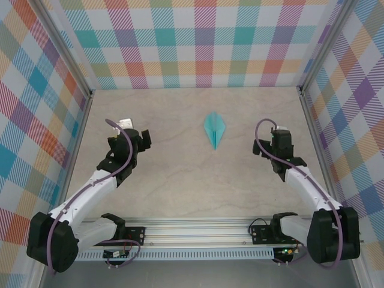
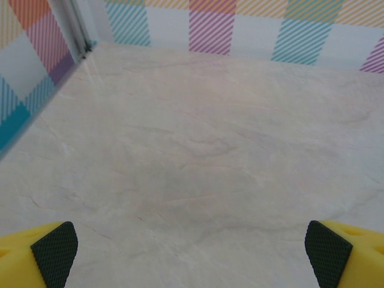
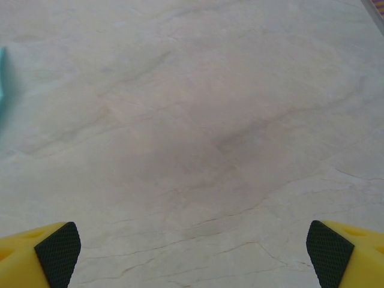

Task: Fold a paper plane with a square sheet of paper (fold left side to right side)
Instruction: Reset both arms

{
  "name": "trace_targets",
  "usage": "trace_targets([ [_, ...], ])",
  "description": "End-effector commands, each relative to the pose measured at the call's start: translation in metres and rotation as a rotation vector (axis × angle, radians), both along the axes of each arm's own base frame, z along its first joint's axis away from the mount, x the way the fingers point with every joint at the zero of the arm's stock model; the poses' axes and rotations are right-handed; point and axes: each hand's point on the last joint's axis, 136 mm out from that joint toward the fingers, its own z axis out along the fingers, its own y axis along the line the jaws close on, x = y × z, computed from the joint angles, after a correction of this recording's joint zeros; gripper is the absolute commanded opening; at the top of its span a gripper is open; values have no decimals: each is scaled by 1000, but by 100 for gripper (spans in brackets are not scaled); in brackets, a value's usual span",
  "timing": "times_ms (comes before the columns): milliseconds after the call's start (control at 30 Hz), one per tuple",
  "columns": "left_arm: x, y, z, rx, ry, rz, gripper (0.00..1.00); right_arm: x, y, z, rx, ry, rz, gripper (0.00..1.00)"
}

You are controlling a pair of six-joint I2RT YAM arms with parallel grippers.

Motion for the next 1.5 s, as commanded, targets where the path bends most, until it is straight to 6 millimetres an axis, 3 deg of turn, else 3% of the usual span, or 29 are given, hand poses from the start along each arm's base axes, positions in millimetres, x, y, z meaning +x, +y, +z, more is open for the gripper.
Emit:
trace_targets([
  [0, 10, 19, 2, 131, -45, 49, 100, 30, -10, 17, -16, -196, -12, 100],
  [167, 20, 33, -38, 127, -23, 73, 100, 43, -5, -6, -63, -260, 58, 100],
  [367, 28, 31, -73, 151, -25, 1, 100, 57, 14, -3, -20, -346, 186, 100],
  [433, 29, 29, -85, 148, -35, -22, 100, 61, 17, -13, -11, -357, 194, 100],
  [533, 33, 23, -89, 120, -69, -76, 100, 63, 22, -25, 8, -331, 232, 100],
  [633, 32, 19, -99, 93, -104, -111, 100, 66, 22, -24, 38, -332, 254, 100],
  [800, 41, 31, -116, 31, -90, -92, 100, 66, 21, -24, 51, -324, 254, 100],
  [933, 47, 42, -120, -28, -41, -68, 100, 66, 21, -25, 48, -324, 257, 100],
  [1467, 47, 42, -120, -26, -42, -68, 100, 66, 21, -25, 49, -322, 258, 100],
])
